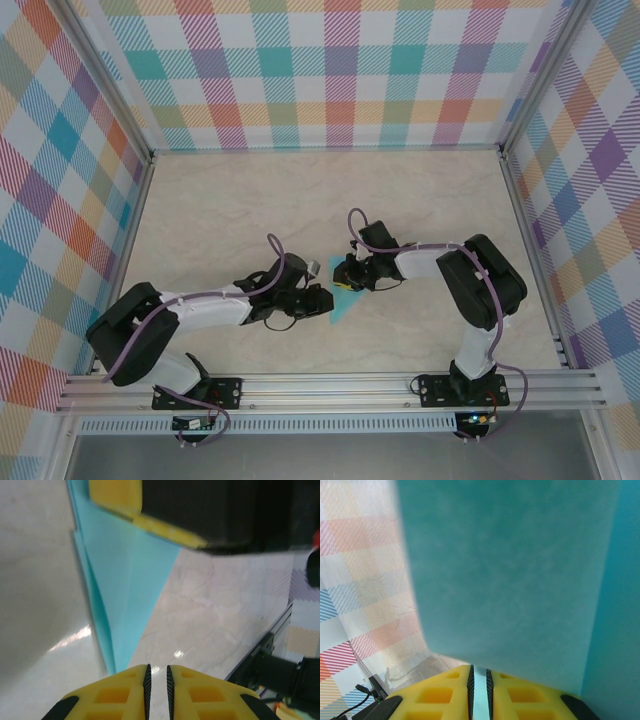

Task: Fold a paper plane with a square sheet of paper (pick it up from the middle)
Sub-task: Fourth fold the wing at the center of the table.

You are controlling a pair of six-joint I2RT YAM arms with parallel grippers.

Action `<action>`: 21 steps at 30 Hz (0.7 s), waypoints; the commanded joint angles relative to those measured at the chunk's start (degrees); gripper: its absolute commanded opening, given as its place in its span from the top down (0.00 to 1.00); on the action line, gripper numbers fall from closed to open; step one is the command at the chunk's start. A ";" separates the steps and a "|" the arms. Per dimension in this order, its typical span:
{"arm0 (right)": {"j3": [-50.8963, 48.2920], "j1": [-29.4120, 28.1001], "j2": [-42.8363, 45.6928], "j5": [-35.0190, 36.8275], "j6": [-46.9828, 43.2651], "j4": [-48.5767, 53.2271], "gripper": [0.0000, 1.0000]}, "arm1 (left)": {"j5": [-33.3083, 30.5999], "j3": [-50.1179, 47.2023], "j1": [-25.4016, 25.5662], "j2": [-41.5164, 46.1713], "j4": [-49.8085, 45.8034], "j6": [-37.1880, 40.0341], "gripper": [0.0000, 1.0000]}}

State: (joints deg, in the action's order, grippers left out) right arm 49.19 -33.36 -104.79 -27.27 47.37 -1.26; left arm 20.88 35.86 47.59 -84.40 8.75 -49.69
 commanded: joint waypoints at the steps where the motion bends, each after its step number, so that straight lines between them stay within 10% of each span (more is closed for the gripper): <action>1: -3.19 -0.39 -5.27 4.39 0.87 7.39 0.82 | -3.67 1.96 0.31 -4.01 5.94 -3.41 0.84; 21: -3.27 -0.47 -4.22 4.90 1.23 8.11 0.82 | -5.14 2.97 0.70 -14.48 14.40 -6.16 0.90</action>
State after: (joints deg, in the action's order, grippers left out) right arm 48.86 -33.34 -104.53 -27.20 47.57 -1.63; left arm 15.35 39.22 47.62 -98.37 19.77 -54.94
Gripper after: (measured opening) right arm 0.180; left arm 0.094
